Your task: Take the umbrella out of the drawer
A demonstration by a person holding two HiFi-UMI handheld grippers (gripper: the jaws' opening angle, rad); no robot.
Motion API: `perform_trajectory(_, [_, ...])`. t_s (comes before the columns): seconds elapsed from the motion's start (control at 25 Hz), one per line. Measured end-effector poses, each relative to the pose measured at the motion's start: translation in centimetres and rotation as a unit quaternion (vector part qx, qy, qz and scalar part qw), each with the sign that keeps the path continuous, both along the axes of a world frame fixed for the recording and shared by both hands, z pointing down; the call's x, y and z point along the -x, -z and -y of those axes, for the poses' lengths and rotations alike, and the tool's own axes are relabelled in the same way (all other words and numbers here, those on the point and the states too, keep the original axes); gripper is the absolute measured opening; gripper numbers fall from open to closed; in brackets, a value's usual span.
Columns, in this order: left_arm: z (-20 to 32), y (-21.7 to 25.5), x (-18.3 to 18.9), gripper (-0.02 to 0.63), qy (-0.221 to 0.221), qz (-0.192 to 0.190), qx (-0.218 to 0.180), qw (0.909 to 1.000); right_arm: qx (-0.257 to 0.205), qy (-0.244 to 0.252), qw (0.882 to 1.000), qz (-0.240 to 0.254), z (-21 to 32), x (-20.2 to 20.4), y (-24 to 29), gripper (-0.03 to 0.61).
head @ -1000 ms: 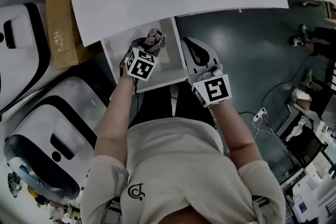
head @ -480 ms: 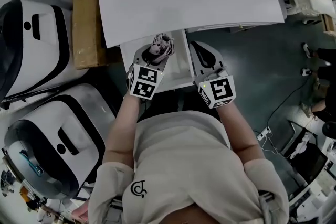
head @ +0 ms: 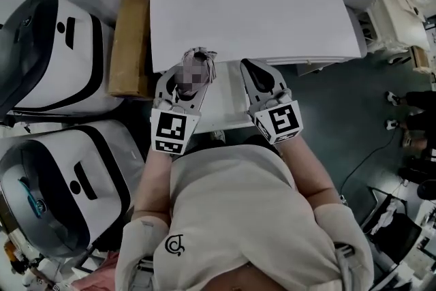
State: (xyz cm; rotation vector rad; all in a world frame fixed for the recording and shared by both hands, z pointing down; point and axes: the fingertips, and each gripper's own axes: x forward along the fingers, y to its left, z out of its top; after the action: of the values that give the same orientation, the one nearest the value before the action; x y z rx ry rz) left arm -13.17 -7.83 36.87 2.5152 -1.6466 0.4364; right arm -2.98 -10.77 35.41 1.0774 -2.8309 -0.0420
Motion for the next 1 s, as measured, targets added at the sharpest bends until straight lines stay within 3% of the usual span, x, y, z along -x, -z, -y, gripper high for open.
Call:
perform_trajectory(0.2, [-0.9, 4.6, 3.2, 0.225, 0.041, -0.02, -0.075, 0.9961, -0.03, 0.036, 0.999, 0.006, -0.2, 2.3, 2.4, 0.006])
perform_trajectory(0.4, [-2.1, 7.2, 6.2, 0.225, 0.081, -0.032, -0.115, 0.9895, 0.012, 0.038, 0.998, 0.055, -0.3, 3.5, 3.8, 0.006])
perform_trajectory(0.48, [-2.0, 8.2, 6.9, 0.225, 0.091, -0.037, -0.127, 0.987, 0.008, 0.042, 0.998, 0.055, 0.0, 3.9, 4.5, 0.006])
perform_trajectory(1.0, [-1.3, 8.7, 6.9, 0.225, 0.091, -0.036, -0.126, 0.9873, -0.011, 0.045, 0.998, 0.037, 0.3, 4.4, 4.7, 0.005])
